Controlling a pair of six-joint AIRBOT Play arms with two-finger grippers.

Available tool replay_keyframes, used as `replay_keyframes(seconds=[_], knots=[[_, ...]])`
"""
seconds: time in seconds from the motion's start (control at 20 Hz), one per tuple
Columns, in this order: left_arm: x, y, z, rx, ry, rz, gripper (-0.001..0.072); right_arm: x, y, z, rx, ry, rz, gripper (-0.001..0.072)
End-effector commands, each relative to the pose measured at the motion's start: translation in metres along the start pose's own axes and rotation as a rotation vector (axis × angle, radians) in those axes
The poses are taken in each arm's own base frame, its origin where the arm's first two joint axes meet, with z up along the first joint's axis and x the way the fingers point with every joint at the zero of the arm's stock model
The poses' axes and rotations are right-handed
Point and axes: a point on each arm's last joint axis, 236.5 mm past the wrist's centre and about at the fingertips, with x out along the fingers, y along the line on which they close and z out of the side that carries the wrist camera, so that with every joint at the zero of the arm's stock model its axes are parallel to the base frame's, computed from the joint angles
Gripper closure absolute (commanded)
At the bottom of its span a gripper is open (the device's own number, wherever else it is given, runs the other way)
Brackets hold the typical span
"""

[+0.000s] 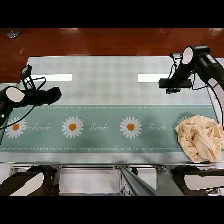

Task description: Fold the shirts.

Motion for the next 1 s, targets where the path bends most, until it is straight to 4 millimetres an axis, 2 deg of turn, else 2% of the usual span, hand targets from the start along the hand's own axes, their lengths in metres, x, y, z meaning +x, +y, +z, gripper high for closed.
replay_keyframes(seconds=[0.0, 0.55, 0.95], knots=[[0.000, 0.000, 0.000, 0.000, 0.000, 0.000, 0.0677, 0.000, 0.000, 0.000, -0.001, 0.001, 0.000, 0.0686], [0.000, 0.000, 0.000, 0.000, 0.000, 0.000, 0.0678, 0.000, 0.000, 0.000, -0.001, 0.001, 0.000, 0.0686], [-0.001, -0.001, 0.014, 0.000, -0.059, -0.002, 0.0677, 0.000, 0.000, 0.008, -0.002, -0.034, -0.003, 0.0686]])
